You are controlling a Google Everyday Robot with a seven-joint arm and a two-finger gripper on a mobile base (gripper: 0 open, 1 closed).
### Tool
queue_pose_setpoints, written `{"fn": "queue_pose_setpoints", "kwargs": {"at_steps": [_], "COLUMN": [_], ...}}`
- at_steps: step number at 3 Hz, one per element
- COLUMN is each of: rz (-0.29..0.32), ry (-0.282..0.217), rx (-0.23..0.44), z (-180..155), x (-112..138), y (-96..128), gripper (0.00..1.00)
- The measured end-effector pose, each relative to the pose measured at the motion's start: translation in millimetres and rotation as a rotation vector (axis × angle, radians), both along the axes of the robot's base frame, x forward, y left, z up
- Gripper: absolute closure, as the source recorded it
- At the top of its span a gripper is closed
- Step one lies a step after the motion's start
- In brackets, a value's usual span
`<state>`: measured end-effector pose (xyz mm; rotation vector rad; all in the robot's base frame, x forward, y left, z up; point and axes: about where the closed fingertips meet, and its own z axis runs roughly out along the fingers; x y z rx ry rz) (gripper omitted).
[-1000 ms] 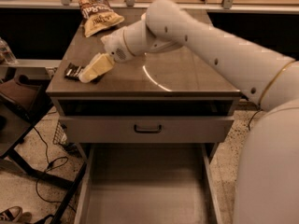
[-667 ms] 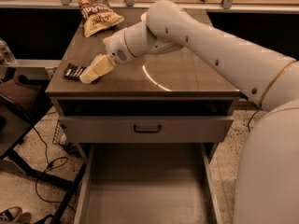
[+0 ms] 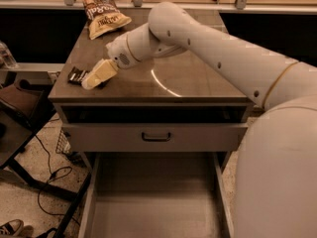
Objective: Place rxbar chocolate into middle drawer
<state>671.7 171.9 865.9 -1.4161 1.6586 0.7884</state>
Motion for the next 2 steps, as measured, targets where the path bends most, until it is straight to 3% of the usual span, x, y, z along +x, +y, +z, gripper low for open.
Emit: {"fn": "queue_pose_setpoints", "kwargs": {"at_steps": [2], "rz": [-0.035], "ry": [0.014], "rx": [0.007], "z": [-17], "x": [18], "y": [4], "gripper": [0.0]}}
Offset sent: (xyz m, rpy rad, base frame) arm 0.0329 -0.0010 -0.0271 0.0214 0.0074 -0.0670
